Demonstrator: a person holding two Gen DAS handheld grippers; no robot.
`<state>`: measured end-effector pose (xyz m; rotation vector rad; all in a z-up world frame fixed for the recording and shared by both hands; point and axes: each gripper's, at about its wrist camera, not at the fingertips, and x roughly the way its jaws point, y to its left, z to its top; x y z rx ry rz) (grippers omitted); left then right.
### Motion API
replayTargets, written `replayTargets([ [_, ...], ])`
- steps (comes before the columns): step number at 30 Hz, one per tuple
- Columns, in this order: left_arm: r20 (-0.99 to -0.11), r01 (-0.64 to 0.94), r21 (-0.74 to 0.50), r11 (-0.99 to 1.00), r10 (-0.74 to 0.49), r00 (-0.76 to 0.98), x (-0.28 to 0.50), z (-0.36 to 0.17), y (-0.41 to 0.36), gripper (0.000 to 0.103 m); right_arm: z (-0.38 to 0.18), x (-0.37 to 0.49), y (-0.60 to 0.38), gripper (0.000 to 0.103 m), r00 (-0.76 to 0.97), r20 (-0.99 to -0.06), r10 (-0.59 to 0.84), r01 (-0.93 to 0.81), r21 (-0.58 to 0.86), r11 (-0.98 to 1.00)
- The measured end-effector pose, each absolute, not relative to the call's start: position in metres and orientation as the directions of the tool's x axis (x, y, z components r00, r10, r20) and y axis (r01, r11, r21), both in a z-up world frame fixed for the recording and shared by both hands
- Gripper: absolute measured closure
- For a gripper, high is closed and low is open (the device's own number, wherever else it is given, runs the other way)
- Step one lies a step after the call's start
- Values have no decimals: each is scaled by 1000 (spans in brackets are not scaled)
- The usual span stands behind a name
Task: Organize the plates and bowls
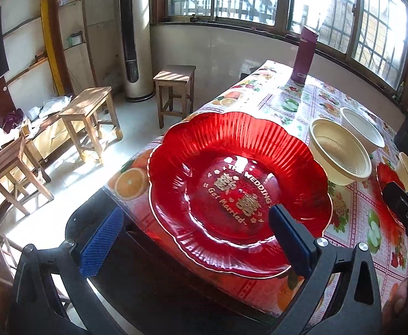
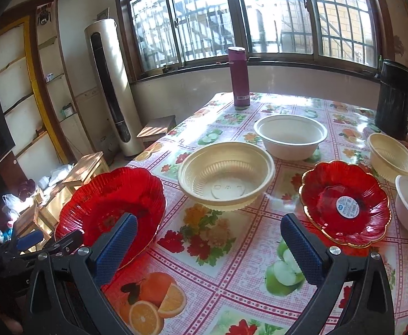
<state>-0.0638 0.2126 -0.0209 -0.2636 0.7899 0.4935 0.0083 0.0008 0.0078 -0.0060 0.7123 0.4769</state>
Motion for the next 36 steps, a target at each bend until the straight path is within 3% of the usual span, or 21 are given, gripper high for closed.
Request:
replayTargets([
  [14,-814,-599,-15,800,338,472,-49,-40,258,0,-44,61,65,1,469,-765,442,-420,247,873],
  [20,-834,-570,0,822,314,453,-37,-48,252,5,-61,74,68,9,421,-783,458,-392,298,870],
  [22,-838,-560,11,828,313,446,-35,-51,251,10,-65,77,70,22,408,-790,457,-393,300,869],
  [24,-848,-550,3,835,294,442,-33,-54,251,26,-68,78,73,32,388,-797,463,-398,308,864],
  [27,-848,-545,7,838,294,441,-33,-55,249,39,-70,77,76,45,388,-797,463,-403,305,863],
  [32,-839,-526,15,850,297,456,-32,-53,246,65,-74,76,77,87,360,-801,478,-406,327,854],
  [36,-838,-505,7,863,281,468,-31,-53,243,78,-74,75,77,93,356,-792,495,-415,340,844],
])
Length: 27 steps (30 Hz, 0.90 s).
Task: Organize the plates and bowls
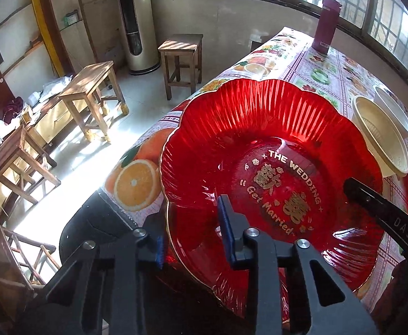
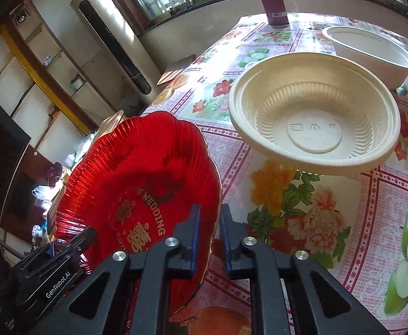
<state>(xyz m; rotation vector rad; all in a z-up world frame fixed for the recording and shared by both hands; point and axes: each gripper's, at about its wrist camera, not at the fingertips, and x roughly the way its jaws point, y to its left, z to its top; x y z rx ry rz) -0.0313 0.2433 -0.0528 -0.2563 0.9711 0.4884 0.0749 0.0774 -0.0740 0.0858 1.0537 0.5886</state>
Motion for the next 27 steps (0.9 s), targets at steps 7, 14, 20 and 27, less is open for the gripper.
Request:
replayTargets([
  [7,-844,-491,1,871,264,467,-34,-54,235,78,-73,63,66,94,371,-790,488,-405,335,851],
  [14,-854,-466,1,885,243,460,-45,-52,221,78,-71,43,43,93,372,-783,498,-400,349,848],
  [20,-859,-467,24,884,257,443,-52,-54,214,65,-69,40,35,69,314,-786,533,-410,394,822],
  [27,-747,-504,47,863,365,555,-105,-14,211,50,-33,24,-17,45,448,-703,552,-425,376,823],
])
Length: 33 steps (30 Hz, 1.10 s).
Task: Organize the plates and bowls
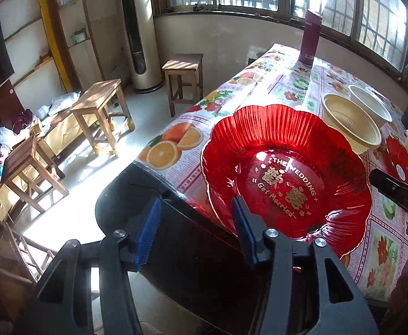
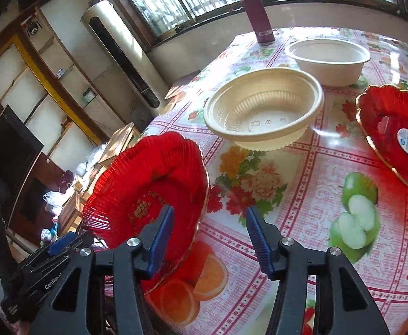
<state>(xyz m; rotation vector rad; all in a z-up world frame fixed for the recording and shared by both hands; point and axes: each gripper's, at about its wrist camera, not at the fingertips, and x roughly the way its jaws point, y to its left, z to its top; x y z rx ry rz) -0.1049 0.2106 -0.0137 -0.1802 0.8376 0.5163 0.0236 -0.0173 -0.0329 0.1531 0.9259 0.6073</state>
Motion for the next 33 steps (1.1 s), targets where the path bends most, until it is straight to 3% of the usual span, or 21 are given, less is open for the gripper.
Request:
replayTargets([
  [4,-633,-457,32,889,372,679,-125,29,191,46,-15,13,-74,34,560,-645,520,-372,365,853],
  [7,-603,-301,-22,953,228,765,-110,54,160,29,-6,10,-119,30,631,-622,463,-299,356,885],
  [12,-666,-35,-106,994,-45,745,-48,57,90,28,-1,8,-185,29,698,-591,405,-180,402,898],
  [16,-714,71,-99,993,-121,690,0,41,35,28,-3,18,-224,29,713,-561,420,-115,497,860],
  [18,-752,98,-77,992,-123,647,21,27,15,28,-9,25,-240,29,706,-561,432,-82,542,836],
  [24,-830,96,-165,982,-191,523,56,-12,-16,28,-32,55,-260,29,675,-575,462,-12,618,786],
  [33,-875,23,-247,969,-233,425,110,-47,-25,28,-59,93,-270,30,616,-621,485,84,664,743],
])
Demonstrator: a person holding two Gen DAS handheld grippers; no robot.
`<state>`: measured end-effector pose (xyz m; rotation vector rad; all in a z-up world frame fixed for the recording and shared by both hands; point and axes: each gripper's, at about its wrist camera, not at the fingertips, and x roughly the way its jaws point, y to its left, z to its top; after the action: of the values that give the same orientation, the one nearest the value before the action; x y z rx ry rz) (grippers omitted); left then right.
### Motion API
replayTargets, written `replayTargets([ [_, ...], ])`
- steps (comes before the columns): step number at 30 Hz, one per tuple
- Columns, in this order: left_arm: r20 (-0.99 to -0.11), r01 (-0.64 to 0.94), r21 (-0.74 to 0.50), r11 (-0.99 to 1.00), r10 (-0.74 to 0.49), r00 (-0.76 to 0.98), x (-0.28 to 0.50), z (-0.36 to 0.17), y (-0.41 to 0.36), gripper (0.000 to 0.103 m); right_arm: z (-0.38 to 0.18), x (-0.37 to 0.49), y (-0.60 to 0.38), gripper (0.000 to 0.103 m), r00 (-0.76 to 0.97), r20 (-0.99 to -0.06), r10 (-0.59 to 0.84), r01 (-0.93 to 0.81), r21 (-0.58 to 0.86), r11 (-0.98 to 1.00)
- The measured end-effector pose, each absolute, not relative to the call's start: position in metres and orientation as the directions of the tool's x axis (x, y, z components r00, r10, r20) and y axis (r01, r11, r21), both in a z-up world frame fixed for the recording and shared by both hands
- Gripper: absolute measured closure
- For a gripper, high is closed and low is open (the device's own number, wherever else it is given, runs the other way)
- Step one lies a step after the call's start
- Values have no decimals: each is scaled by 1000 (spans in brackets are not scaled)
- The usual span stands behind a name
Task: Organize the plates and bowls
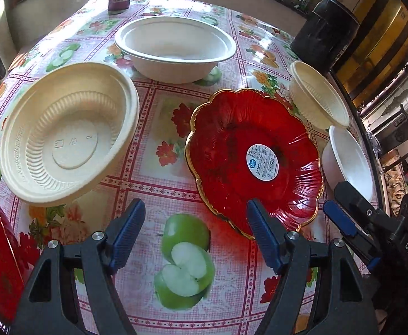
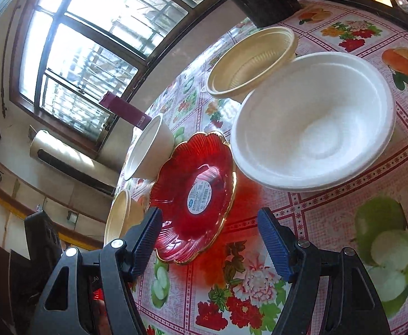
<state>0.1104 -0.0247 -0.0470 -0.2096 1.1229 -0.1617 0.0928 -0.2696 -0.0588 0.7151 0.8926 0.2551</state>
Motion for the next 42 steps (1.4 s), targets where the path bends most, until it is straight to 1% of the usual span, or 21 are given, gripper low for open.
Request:
replayTargets([
  [4,-884,6,-257,966,-238,402,127,-54,-25,28,-67,109,-269,32,598,-629,497,107,677,728],
  [7,-886,-10,-265,964,-239,397,137,-57,-23,31,-73,117,-269,38,585,-633,507,126,689,714],
  [8,-885,-15,-263,965,-236,401,138,-57,-23,33,-74,119,-269,42,583,-632,511,127,692,711],
  [11,-885,-15,-255,967,-228,406,142,-57,-23,41,-74,121,-268,45,584,-632,509,125,690,713],
  [13,-884,-18,-257,966,-228,408,148,-57,-22,51,-74,121,-267,48,584,-636,505,126,685,718],
  [14,-883,-17,-263,965,-234,407,148,-57,-22,59,-74,121,-267,51,581,-636,507,124,685,718],
  [15,-883,-16,-269,963,-240,403,150,-57,-22,64,-75,121,-267,52,579,-637,509,123,685,718],
  [16,-884,-14,-275,961,-247,398,154,-57,-23,64,-75,122,-265,53,578,-638,509,122,684,719],
  [19,-881,-4,-311,950,-286,377,155,-55,-24,65,-75,120,-264,54,575,-636,515,118,687,717],
  [23,-879,7,-313,950,-292,377,155,-53,-27,65,-75,122,-262,54,572,-636,518,115,688,717],
  [25,-881,2,-321,947,-299,365,157,-56,-29,70,-75,122,-262,55,572,-637,517,116,687,718],
  [27,-884,-1,-322,947,-300,358,157,-58,-29,80,-74,123,-260,57,572,-639,514,117,684,720],
  [29,-883,-9,-323,946,-298,363,157,-59,-28,82,-75,124,-259,65,569,-645,511,119,679,725],
  [30,-882,-12,-324,946,-298,364,157,-59,-28,84,-77,124,-259,68,566,-648,510,119,676,727],
  [32,-883,-19,-319,948,-290,368,156,-60,-25,90,-78,126,-259,79,560,-658,503,126,668,734],
  [33,-881,-20,-323,946,-293,370,156,-60,-24,90,-79,126,-260,82,561,-664,495,130,661,739],
  [35,-877,-23,-333,943,-301,373,155,-61,-22,90,-81,125,-261,92,561,-673,481,138,649,748],
  [42,-875,-16,-328,945,-297,381,147,-59,-19,90,-80,123,-261,92,563,-677,474,135,641,756],
])
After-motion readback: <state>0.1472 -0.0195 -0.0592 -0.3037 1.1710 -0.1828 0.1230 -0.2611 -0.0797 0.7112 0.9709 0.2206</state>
